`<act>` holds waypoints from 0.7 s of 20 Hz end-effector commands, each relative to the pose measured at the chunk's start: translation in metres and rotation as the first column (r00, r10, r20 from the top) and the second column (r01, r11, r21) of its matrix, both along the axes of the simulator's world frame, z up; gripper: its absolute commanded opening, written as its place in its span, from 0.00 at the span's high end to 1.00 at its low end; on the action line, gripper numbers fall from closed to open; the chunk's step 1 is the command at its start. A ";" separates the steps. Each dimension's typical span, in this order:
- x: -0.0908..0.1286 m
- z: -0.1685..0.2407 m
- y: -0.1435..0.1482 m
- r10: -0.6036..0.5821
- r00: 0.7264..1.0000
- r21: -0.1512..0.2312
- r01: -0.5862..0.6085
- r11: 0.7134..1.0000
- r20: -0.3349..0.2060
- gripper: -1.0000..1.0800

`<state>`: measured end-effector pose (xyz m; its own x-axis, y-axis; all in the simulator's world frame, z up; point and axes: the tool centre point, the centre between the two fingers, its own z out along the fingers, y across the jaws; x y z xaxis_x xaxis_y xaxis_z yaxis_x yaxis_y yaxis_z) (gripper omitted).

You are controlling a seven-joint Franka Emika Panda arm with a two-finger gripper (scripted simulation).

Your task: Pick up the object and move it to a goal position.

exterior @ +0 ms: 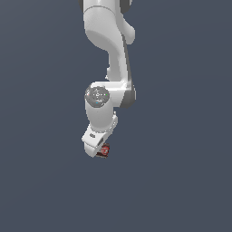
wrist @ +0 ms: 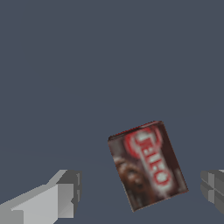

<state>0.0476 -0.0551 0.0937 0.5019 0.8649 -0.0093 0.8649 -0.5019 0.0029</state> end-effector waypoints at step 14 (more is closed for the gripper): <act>0.009 -0.025 -0.024 0.293 0.956 0.008 -0.293 0.956 0.001 0.04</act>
<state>0.0559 -0.0778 0.0706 0.2454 0.9694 -0.0023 0.9694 -0.2454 -0.0004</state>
